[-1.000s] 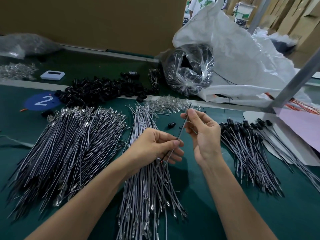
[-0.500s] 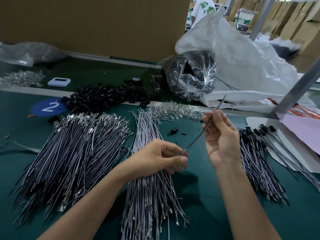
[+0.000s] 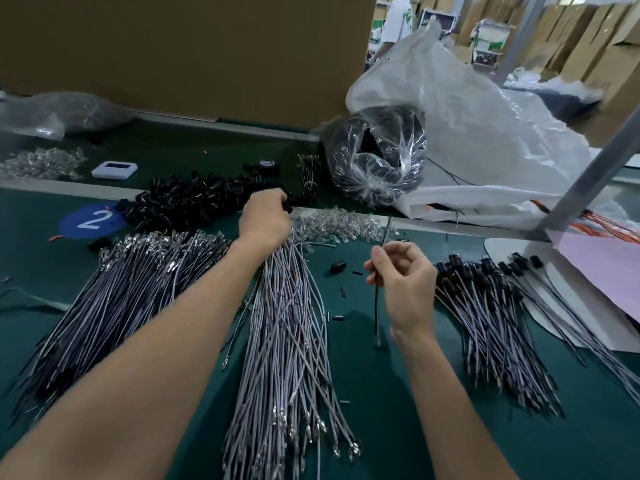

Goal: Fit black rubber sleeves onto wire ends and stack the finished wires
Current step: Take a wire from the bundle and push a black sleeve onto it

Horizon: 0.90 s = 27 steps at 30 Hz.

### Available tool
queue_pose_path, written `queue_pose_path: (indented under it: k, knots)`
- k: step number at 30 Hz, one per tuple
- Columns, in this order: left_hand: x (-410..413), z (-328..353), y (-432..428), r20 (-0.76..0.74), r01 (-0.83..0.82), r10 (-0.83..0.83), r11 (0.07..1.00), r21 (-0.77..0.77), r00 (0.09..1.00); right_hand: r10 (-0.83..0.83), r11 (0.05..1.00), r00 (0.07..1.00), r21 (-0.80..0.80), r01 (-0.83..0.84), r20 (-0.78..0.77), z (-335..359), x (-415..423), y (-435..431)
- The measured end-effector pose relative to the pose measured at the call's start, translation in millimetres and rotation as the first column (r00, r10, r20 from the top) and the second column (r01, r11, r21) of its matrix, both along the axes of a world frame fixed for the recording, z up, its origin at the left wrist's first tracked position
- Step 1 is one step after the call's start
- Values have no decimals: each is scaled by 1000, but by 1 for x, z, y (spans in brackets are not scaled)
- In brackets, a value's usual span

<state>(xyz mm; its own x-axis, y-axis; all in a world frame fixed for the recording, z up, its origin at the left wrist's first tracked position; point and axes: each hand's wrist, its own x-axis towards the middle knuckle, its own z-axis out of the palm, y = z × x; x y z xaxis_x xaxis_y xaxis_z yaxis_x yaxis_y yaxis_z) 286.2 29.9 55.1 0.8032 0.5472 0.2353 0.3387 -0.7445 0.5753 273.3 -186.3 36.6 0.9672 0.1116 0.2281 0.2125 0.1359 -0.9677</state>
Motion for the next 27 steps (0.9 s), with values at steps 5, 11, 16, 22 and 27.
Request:
queue_pose_path:
  k: [5, 11, 16, 22, 27]
  knots:
    - [33, -1, 12, -210, 92, -57, 983, 160, 976, -31, 992, 991, -116, 47, 130, -8, 0, 3]
    - [35, -9, 21, -151, 116, -86, 972, 204, 985, -24, 992, 990, -116, 41, 138, -8, 0, 3]
    - [13, 12, 10, 156, 42, -53, 997, 69, 986, -6, 986, 987, -164, 33, 158, -7, 0, 5]
    - [-60, 19, -45, 363, 230, -74, 883, -408, 929, 35, 977, 980, -211, 7, 194, -6, -2, 7]
    - [-93, -3, -61, 432, 345, -67, 715, -608, 899, 92, 954, 961, -298, -10, 261, -2, -5, 7]
